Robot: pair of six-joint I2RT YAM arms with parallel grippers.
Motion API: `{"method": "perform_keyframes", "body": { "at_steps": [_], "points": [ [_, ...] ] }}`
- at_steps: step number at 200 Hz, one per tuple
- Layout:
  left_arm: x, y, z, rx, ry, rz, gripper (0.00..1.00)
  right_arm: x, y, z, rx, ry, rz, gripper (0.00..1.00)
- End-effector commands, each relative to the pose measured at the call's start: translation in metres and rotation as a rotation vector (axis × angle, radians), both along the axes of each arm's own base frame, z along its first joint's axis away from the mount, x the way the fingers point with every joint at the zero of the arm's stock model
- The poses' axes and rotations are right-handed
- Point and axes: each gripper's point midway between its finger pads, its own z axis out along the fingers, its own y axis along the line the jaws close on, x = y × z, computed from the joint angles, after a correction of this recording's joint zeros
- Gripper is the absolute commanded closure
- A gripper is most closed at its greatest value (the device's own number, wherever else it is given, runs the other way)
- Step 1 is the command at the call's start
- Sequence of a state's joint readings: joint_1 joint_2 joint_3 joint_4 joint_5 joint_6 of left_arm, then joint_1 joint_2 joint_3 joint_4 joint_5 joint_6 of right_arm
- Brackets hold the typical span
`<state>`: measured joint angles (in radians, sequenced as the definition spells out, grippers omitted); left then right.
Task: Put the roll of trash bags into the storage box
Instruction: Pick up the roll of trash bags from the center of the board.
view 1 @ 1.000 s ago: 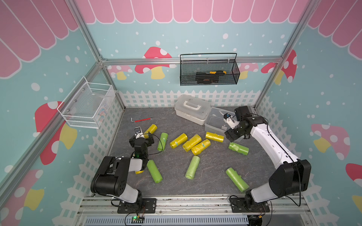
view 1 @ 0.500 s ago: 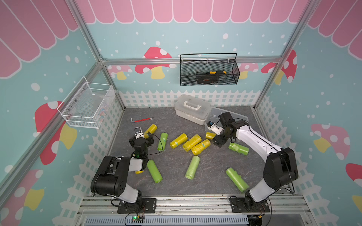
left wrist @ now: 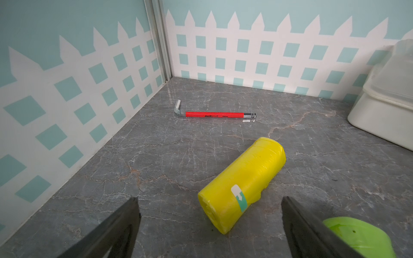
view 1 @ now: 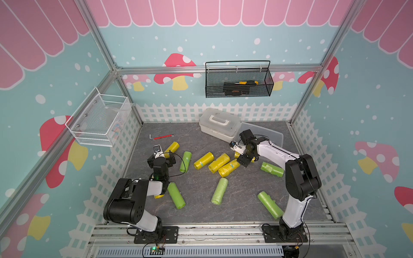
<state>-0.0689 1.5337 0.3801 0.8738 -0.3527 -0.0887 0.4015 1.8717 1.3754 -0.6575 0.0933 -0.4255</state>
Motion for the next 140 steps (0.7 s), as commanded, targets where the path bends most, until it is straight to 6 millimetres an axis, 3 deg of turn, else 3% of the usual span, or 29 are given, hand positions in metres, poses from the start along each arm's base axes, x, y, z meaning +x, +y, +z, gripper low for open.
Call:
{"method": "perform_keyframes", "body": {
  "at_steps": [1,73,140],
  "points": [
    [0.003,0.000,0.006,0.015,-0.018,0.003,0.01,0.006,0.002,-0.014,-0.047,0.006,0.025,0.16],
    [0.003,0.000,0.006,0.015,-0.019,0.003,0.01,0.002,0.000,-0.040,-0.081,0.069,0.049,0.16],
    [0.003,0.000,0.006,0.016,-0.019,0.003,0.01,-0.022,-0.001,-0.036,-0.049,0.097,0.061,0.25]
  ]
}}
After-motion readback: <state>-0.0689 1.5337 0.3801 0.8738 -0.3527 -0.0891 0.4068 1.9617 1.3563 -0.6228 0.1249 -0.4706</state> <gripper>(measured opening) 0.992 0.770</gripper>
